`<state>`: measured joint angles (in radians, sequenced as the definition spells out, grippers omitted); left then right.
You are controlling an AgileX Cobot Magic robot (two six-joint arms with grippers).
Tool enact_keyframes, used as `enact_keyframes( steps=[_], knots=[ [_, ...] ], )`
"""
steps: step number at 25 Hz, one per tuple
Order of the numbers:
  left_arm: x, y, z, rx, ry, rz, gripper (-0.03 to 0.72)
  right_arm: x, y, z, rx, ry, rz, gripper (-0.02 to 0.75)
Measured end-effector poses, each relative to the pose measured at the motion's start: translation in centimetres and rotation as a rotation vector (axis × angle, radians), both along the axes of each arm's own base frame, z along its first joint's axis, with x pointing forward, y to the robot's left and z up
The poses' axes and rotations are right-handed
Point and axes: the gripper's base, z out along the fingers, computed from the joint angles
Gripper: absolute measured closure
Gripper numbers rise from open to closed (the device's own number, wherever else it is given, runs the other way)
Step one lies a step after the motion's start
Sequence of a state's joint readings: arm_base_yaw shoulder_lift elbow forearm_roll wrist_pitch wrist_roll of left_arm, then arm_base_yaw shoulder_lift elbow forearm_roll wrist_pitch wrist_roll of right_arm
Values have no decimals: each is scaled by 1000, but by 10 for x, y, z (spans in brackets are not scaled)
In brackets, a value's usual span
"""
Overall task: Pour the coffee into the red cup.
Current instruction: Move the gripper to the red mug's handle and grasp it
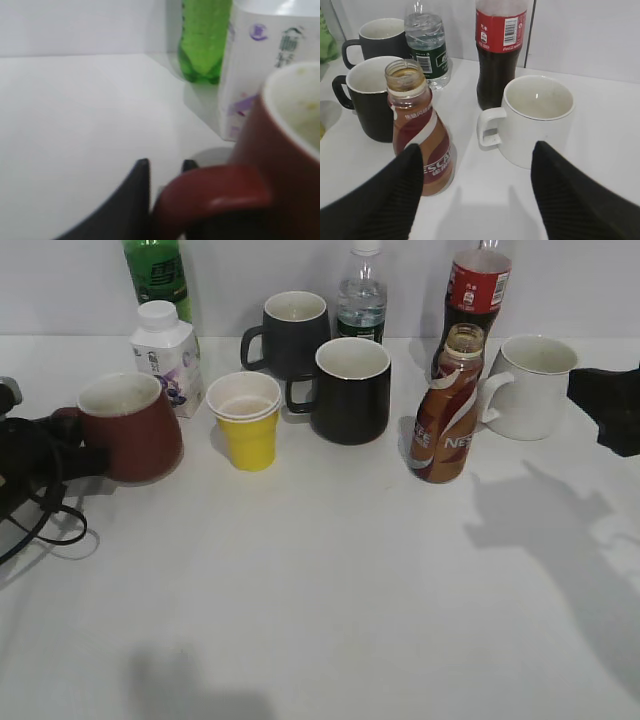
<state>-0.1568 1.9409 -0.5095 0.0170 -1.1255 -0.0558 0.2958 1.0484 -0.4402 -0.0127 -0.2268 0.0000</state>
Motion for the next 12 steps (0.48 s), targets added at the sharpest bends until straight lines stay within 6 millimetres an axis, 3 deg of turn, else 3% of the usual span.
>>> enact_keyframes(
  steps=[2, 8, 12],
  knots=[
    [1, 0, -1, 3, 4, 2, 629, -1, 2, -1, -17, 8, 17, 236],
    [-4, 0, 2, 8, -8, -6, 628, 0, 30, -21, -86, 75, 160, 236],
    [-22, 3, 21, 4, -48, -12, 628, 14, 43, -44, -81, 112, 187, 210]
  ],
)
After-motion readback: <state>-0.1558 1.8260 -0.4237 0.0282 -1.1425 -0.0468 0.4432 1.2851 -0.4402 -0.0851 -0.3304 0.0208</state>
